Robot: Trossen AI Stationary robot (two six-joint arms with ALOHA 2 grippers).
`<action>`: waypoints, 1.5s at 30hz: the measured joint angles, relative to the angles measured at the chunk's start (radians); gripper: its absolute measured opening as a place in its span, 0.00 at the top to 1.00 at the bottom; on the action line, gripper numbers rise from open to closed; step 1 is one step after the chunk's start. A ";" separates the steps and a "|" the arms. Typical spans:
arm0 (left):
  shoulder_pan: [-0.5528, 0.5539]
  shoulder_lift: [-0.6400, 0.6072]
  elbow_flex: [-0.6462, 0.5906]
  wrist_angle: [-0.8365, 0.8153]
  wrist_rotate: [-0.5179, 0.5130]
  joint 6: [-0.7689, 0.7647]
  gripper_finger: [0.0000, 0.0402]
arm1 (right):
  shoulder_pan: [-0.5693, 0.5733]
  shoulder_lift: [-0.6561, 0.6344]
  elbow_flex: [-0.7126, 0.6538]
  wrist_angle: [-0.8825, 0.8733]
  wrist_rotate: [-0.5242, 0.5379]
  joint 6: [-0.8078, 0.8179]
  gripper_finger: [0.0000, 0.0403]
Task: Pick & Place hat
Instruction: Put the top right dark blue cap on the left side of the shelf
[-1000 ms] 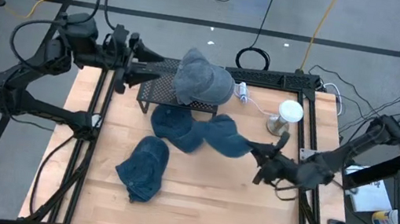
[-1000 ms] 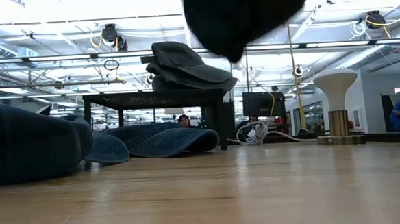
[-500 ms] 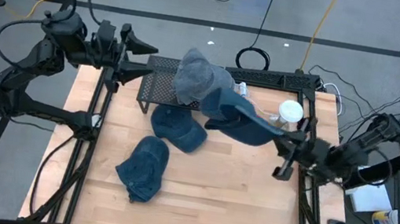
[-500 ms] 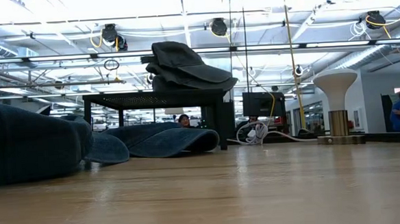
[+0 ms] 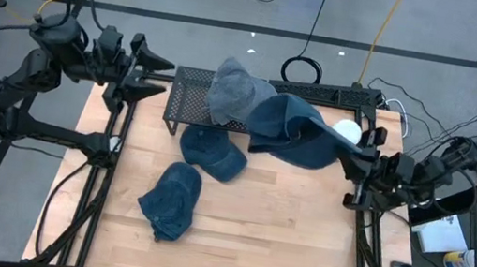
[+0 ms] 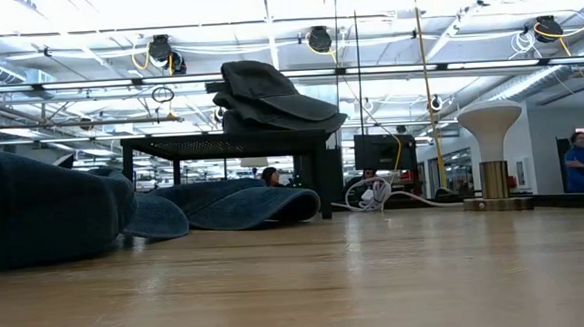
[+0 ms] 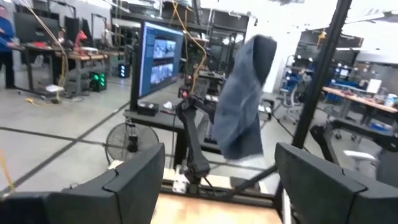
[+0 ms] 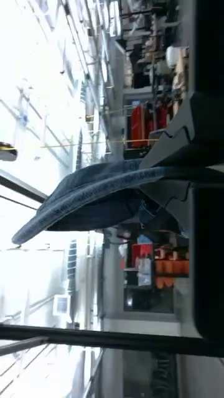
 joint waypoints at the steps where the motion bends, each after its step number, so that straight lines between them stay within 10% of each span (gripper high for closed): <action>1: -0.008 -0.002 0.000 -0.013 -0.001 0.001 0.23 | -0.021 0.013 0.018 -0.006 -0.018 0.008 0.99; 26: -0.141 0.000 0.051 0.023 -0.196 0.093 0.23 | -0.475 0.369 0.821 -0.814 -0.423 0.323 0.99; 45: -0.146 0.177 0.272 -0.080 -0.254 0.160 0.23 | -0.704 0.566 0.954 -0.827 -0.830 0.520 0.99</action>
